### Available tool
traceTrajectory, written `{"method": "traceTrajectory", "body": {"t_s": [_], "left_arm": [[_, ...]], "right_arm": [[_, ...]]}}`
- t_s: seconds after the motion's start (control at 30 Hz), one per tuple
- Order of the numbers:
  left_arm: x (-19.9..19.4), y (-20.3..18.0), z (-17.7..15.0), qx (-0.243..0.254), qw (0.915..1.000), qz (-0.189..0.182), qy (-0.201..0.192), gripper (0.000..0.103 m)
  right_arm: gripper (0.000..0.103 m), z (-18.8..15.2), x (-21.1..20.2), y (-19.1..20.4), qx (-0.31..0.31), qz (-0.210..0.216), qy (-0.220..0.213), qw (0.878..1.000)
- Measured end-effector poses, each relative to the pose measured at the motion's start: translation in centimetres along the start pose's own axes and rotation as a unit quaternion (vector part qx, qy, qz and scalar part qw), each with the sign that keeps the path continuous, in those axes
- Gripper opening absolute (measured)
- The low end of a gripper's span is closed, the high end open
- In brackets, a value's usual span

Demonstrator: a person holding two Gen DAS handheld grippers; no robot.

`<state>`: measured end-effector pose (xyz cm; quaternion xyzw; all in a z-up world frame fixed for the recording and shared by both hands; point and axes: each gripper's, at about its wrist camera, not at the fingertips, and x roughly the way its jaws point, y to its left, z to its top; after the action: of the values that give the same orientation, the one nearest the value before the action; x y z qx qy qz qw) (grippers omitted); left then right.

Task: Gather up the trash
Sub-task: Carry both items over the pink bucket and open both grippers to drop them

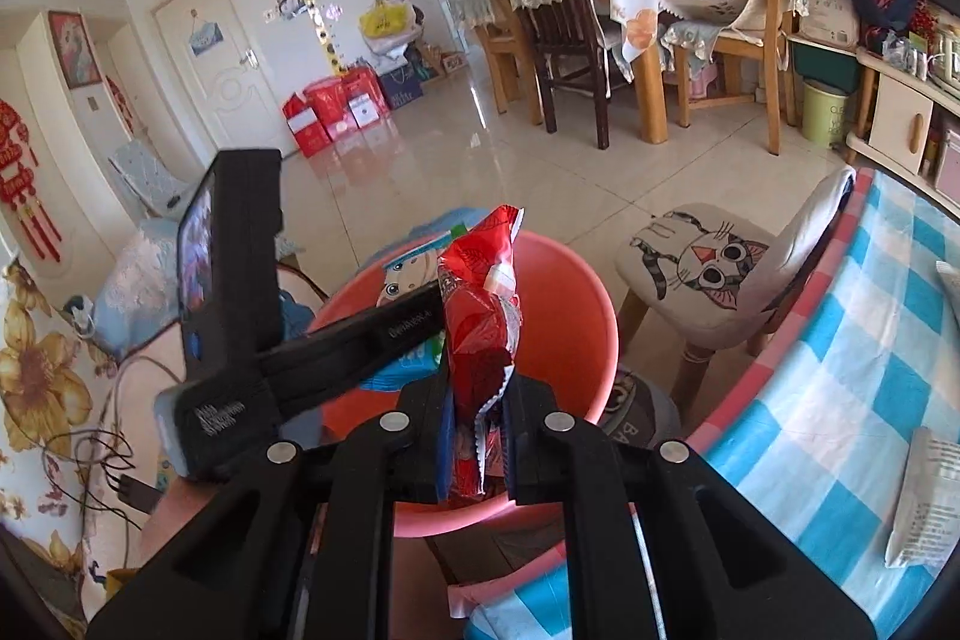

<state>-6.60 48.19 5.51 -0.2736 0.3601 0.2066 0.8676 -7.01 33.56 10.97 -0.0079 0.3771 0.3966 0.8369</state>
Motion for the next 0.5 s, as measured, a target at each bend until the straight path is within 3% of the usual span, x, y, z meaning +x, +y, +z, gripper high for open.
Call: {"method": "traceTrajectory", "body": {"t_s": [0.07, 0.13, 0.23, 0.3, 0.5], "left_arm": [[-0.3, 1.0, 0.3, -0.027, 0.9992, -0.029, -0.007, 0.048], [-0.5, 1.0, 0.4, -0.02, 0.9995, -0.018, -0.015, 0.062], [-0.8, 0.6, 0.4, -0.009, 0.9995, -0.019, -0.024, 0.069], [-0.9, 0.4, 0.3, -0.006, 0.9993, -0.016, -0.034, 0.074], [-2.6, -1.1, 0.2, 0.011, 0.9965, -0.015, -0.081, 0.084]], "right_arm": [[0.018, -0.4, 1.2, -0.1, 0.006, 0.0, 0.012, 1.0], [0.025, -0.8, 1.2, -0.6, 0.022, 0.003, 0.011, 1.0], [0.037, -1.4, 0.1, -1.6, 0.022, -0.013, -0.007, 1.0], [0.052, -1.8, -0.8, -2.2, 0.026, -0.02, -0.018, 0.999], [0.074, -3.1, -3.6, -4.1, 0.034, -0.051, -0.037, 0.997]]}}
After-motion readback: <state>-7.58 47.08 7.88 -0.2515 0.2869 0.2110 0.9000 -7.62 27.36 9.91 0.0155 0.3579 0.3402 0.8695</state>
